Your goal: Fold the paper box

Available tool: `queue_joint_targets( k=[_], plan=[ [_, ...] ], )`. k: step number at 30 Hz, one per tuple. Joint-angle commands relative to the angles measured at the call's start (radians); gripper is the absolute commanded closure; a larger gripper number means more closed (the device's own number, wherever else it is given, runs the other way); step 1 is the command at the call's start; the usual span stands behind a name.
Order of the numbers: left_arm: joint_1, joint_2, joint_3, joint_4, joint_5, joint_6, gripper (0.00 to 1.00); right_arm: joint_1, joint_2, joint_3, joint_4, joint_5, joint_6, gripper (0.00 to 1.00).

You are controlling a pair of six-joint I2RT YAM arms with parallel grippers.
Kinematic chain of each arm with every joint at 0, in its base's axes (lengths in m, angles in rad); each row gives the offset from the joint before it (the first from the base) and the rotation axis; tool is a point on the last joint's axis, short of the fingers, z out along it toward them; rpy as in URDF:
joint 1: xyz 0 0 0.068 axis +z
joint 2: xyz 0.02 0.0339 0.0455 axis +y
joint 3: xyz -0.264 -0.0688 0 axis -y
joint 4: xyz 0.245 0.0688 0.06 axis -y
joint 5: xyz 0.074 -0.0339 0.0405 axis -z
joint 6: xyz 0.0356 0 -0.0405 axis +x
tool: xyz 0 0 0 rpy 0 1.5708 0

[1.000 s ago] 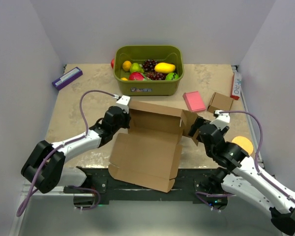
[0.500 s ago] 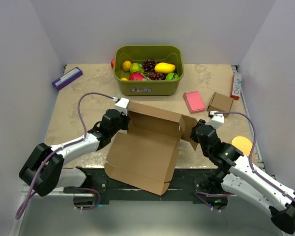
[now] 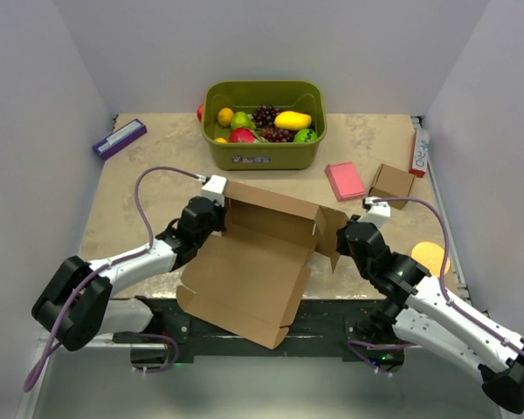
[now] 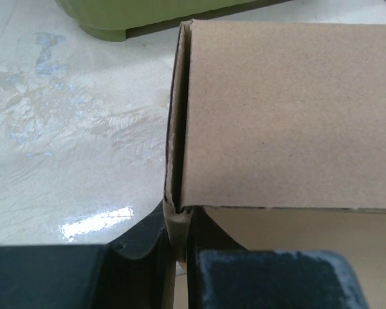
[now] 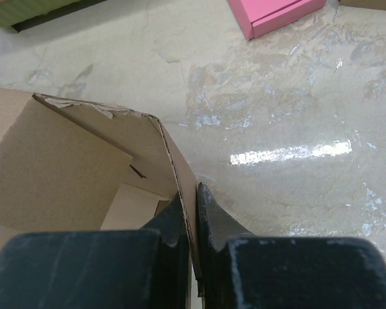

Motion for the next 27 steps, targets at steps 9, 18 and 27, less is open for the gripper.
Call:
queue_joint_targets(
  k=[9, 18, 27],
  plan=[
    [0.023, -0.021, -0.046, 0.073, -0.206, -0.024, 1.00, -0.014, -0.005, 0.009, 0.015, 0.121, 0.021, 1.00],
    [0.005, -0.030, -0.083, 0.216, -0.198, -0.081, 1.00, -0.014, 0.057, 0.044, 0.104, 0.134, -0.022, 0.87],
    [0.007, -0.031, -0.129, 0.299, -0.083, -0.095, 0.90, -0.012, 0.071, 0.113, 0.066, 0.086, 0.004, 0.16]
  ],
)
